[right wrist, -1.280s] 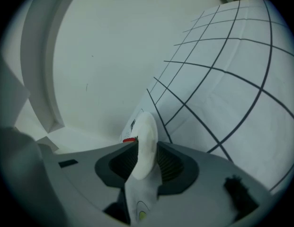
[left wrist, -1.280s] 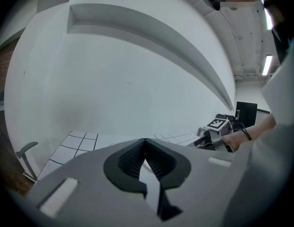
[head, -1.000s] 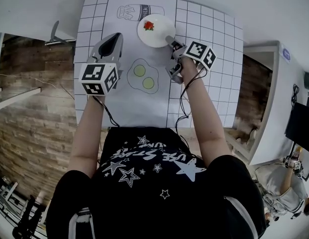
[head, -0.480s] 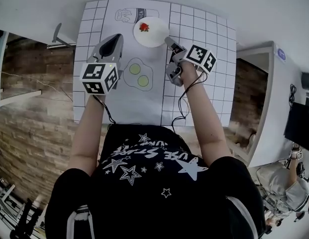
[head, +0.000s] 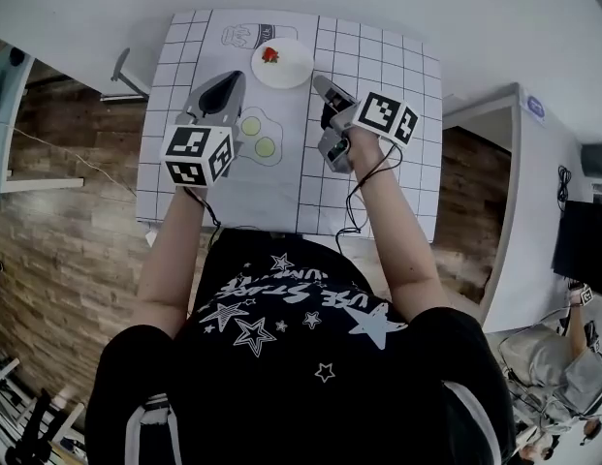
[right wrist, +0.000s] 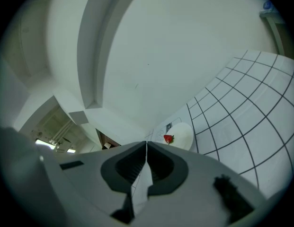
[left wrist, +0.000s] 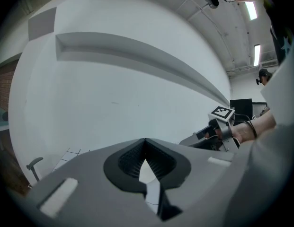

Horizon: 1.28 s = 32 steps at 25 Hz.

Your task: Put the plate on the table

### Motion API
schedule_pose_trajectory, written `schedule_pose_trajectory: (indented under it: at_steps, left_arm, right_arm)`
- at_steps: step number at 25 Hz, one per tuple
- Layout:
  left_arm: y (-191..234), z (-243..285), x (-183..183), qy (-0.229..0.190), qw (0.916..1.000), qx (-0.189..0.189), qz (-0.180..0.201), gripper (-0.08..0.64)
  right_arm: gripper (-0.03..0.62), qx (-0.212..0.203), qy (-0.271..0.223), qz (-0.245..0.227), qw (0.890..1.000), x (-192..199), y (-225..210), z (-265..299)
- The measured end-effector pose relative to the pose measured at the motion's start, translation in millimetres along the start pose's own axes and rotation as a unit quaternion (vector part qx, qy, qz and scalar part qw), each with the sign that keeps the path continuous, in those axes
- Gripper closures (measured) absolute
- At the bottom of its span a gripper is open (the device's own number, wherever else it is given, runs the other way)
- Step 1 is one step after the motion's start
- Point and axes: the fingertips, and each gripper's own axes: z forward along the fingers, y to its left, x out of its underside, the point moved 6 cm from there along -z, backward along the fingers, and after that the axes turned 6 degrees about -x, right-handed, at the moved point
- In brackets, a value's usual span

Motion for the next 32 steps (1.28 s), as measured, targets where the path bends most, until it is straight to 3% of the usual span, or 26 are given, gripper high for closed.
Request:
schedule_pose_trajectory:
  at_steps: [12, 22, 32]
  left_arm:
    - [-74, -51, -7, -0.022, 0.9997, -0.014, 0.006, 0.551]
    - [-120, -67, 26, 0.030, 0.9995, 0.000, 0.011, 0.551]
    - [-117, -92, 41, 0.035, 0.9989, 0.032, 0.004, 0.551]
  right_arm:
    - [0.577, -0.057, 0.022, -0.131, 0.990, 12, 46, -66]
    - [0.577, -0.100, 0.024, -0.186, 0.977, 37, 49, -91]
    - [0.577, -0.075, -0.002, -0.220, 0.973, 73, 54, -94]
